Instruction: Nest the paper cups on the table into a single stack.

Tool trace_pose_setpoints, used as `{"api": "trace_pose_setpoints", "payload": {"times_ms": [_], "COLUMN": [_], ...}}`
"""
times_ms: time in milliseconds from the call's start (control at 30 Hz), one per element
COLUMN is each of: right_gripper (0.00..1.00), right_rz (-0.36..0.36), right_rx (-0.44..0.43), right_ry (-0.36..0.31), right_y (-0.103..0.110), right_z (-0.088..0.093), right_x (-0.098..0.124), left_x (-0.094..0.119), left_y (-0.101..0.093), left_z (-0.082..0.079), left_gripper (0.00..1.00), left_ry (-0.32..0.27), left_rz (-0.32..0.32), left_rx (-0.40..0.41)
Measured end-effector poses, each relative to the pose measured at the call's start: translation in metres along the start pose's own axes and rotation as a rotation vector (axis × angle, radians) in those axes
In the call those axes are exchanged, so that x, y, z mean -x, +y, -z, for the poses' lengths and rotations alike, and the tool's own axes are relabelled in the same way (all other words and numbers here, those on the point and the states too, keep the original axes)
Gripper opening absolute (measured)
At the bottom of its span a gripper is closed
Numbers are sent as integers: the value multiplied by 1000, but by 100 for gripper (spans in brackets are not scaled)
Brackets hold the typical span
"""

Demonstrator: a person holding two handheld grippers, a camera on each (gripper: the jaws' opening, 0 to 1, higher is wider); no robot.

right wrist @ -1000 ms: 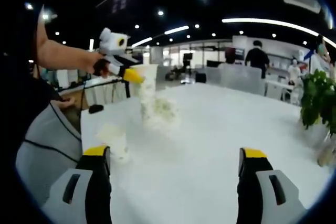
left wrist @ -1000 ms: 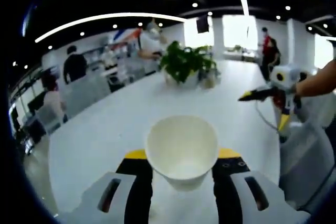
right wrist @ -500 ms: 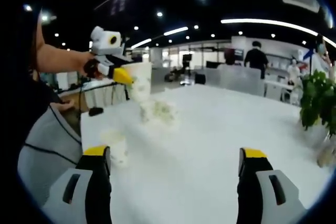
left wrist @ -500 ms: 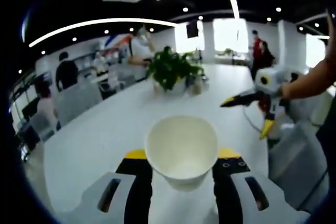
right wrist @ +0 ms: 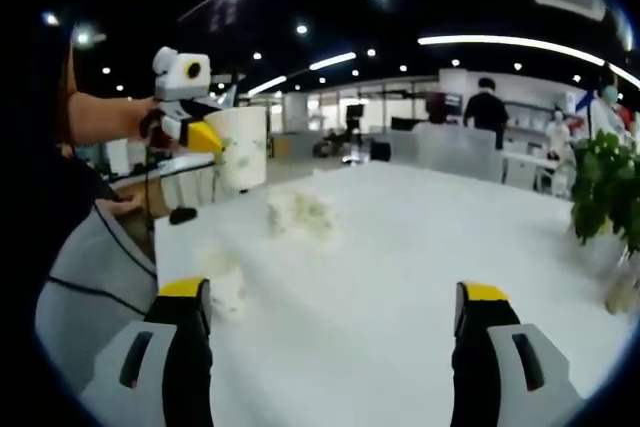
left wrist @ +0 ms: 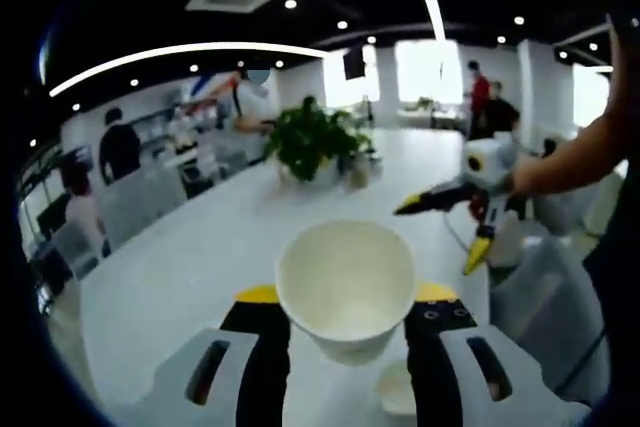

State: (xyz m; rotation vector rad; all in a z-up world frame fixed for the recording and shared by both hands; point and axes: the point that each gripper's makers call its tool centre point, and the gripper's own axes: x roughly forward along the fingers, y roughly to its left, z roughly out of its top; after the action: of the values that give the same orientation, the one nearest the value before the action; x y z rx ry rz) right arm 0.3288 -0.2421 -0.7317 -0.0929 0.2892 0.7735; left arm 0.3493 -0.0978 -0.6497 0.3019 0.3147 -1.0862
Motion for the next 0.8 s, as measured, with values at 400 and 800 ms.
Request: {"api": "trace_pose_setpoints", "payload": {"times_ms": [400, 800], "right_gripper": [100, 100], "right_rz": [-4, -6], "right_rx": [-3, 0], "right_ry": [-3, -6], "right_y": [6, 11], "right_z": [2, 1], "right_x": [1, 0], "left_x": [9, 21], "left_y": [-30, -48], "left_z": [17, 13], "left_gripper": [43, 43], "left_ry": [19, -1], "left_rz": [51, 84], "left_rx": [-16, -15]}}
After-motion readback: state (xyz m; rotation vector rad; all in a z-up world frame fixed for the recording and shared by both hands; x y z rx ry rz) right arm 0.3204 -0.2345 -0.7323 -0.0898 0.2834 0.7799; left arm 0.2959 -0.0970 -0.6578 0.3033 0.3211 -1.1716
